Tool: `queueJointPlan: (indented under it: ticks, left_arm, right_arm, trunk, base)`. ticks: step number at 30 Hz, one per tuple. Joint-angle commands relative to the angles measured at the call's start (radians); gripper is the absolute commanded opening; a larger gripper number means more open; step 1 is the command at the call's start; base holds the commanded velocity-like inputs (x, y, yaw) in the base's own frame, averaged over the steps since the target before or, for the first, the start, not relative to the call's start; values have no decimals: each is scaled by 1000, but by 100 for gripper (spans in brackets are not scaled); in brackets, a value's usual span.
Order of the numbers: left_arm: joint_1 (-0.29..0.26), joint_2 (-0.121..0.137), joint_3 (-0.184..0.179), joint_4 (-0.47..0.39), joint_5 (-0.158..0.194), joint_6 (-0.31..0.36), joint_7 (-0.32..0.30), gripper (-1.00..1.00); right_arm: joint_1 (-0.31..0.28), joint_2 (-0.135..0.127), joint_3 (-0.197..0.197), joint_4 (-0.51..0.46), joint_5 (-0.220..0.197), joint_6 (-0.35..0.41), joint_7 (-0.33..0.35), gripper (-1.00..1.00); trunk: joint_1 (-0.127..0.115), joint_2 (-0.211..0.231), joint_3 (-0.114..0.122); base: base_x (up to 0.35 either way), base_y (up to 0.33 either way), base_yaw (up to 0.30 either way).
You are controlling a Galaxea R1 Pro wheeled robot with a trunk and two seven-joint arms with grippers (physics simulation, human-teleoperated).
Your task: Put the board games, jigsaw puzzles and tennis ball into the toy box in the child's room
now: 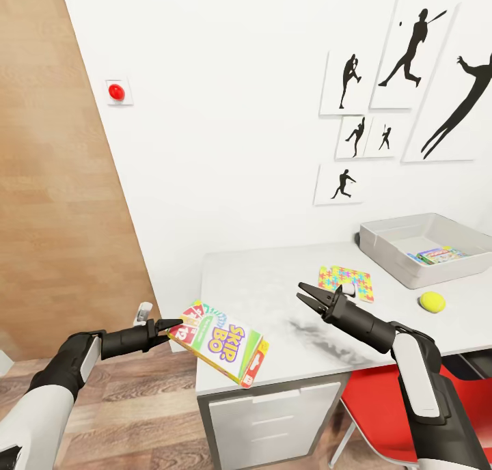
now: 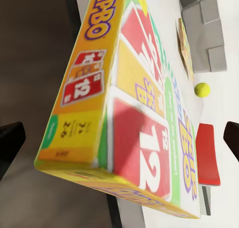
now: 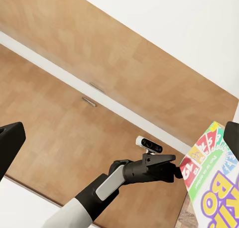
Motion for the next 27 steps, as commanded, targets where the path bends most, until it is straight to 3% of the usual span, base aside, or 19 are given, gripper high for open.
queueJointPlan:
  ticks: [1,8,9,20,27]
  left_arm:
    - [-1,0,3,0,-2,9,-4,100]
    - [-1,0,3,0,-2,9,-4,100]
    - [-1,0,3,0,-2,9,-4,-100]
    - [-1,1,4,0,-2,11,-5,-100]
    - [-1,1,-2,0,-7,10,-84,-100]
  right_arm:
    - [-1,0,-1,0,4,4,6,100]
    - [-1,0,-1,0,4,4,6,100]
    - [-1,0,-1,0,4,4,6,100]
    - [-1,0,-1,0,4,4,6,100]
    - [-1,0,-1,0,4,4,6,100]
  trunk:
    - [0,-1,-1]
    - [0,-1,-1]
    - [0,-1,-1]
    - [0,-1,-1]
    - [-27,48,21]
  base:
    - [0,0,0]
    - [0,0,0]
    - [0,0,0]
    - [-3,0,0]
    - [0,0,0]
